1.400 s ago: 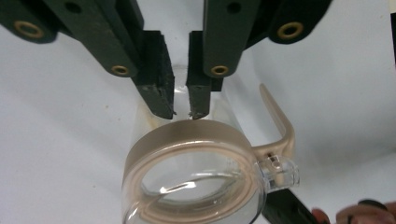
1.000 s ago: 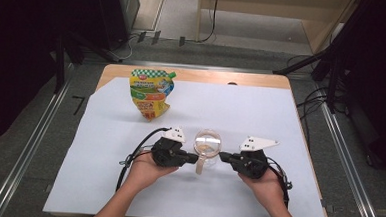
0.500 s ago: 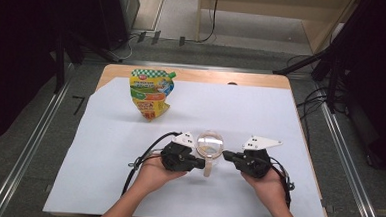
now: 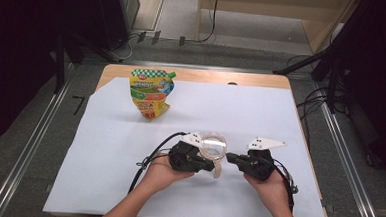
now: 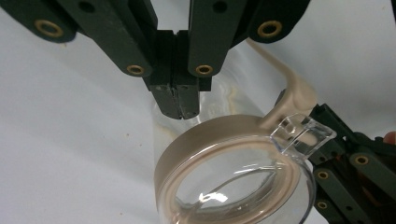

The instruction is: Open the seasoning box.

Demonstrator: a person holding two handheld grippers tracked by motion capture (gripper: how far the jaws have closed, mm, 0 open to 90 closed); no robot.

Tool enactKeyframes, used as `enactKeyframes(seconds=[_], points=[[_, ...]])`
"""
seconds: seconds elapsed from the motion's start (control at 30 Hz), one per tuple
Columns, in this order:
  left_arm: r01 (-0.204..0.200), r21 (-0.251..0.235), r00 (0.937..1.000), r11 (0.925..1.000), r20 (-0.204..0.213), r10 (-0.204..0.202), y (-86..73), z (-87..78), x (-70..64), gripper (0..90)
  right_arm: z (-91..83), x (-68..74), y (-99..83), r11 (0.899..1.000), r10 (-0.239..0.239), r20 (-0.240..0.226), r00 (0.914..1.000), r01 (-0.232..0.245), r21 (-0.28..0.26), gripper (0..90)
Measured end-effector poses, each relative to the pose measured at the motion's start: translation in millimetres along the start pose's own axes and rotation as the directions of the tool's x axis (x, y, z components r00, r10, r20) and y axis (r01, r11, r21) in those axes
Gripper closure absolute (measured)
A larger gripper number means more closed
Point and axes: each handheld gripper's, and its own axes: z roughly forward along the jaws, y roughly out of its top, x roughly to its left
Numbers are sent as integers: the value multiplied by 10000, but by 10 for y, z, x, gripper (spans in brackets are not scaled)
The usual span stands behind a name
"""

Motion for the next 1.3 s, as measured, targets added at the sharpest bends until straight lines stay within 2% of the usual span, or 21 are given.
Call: enactKeyframes(seconds=[0.13,0.33,0.5,0.8,0.9,1.0,1.1,1.3], points=[[119,19,9998,9999,174,-119,0,-94,19,873,-47,54,0,9999,-122,-78,9999,122,8,900],[136,206,9998,9997,118,-139,-15,-211,36,850,-104,113,-3,9997,-219,-121,9997,220,46,900],[90,149,10000,9998,21,-90,-11,-345,62,804,-166,185,-40,9999,-166,-236,9996,167,44,900],[320,-62,9988,9995,-367,-322,-27,-549,164,745,-178,350,-78,9994,-300,-522,9982,308,136,900],[321,-1,9980,9995,-542,-321,-29,-586,184,697,-175,392,-89,9989,-392,-461,9982,403,223,900],[397,-41,9970,9992,-667,-399,-40,-616,209,639,-198,397,-103,9990,-291,-647,9975,312,315,900],[400,-155,9963,9991,-750,-411,-47,-643,231,610,-199,417,-104,9986,-408,-740,9964,431,291,900],[264,-332,9948,9991,-977,-295,-62,-654,262,515,-100,506,-112,9966,-592,-944,9938,643,517,900]])
